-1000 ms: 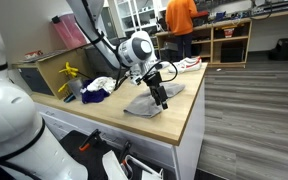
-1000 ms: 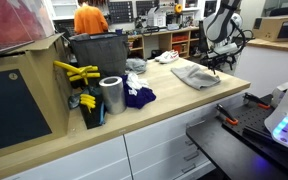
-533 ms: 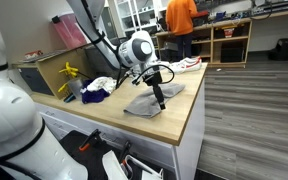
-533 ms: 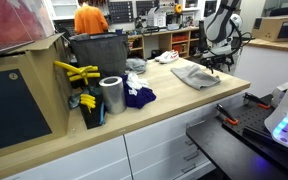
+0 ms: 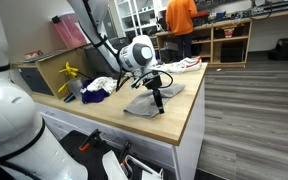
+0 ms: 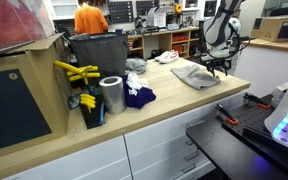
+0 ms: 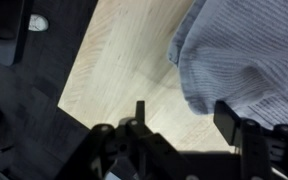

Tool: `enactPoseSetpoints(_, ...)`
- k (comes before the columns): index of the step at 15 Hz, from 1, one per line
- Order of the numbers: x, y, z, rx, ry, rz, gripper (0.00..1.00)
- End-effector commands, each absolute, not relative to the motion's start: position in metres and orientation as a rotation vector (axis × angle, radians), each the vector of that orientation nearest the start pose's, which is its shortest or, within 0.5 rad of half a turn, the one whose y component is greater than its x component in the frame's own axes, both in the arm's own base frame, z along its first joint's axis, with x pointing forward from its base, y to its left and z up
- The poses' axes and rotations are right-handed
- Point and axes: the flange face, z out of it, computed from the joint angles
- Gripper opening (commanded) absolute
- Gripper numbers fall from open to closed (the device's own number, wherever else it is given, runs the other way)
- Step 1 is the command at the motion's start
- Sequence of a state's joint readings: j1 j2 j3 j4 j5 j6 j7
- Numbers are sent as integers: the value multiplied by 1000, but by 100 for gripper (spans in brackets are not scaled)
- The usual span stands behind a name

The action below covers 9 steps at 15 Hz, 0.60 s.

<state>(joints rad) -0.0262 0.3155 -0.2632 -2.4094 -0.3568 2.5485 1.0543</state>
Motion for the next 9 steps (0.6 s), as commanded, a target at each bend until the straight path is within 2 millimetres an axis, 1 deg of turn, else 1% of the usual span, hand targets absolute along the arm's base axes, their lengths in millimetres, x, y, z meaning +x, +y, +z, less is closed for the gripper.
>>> enactPoseSetpoints(1, 455, -133, 172, -2963, 1717, 69, 42)
enactPoseSetpoints(6, 456, -134, 176, -2948, 1711, 33, 4)
enactPoseSetpoints(7, 456, -135, 177, -2944, 1710, 28, 0)
enactPoseSetpoints(9, 457, -135, 180, -2931, 1712, 18, 0)
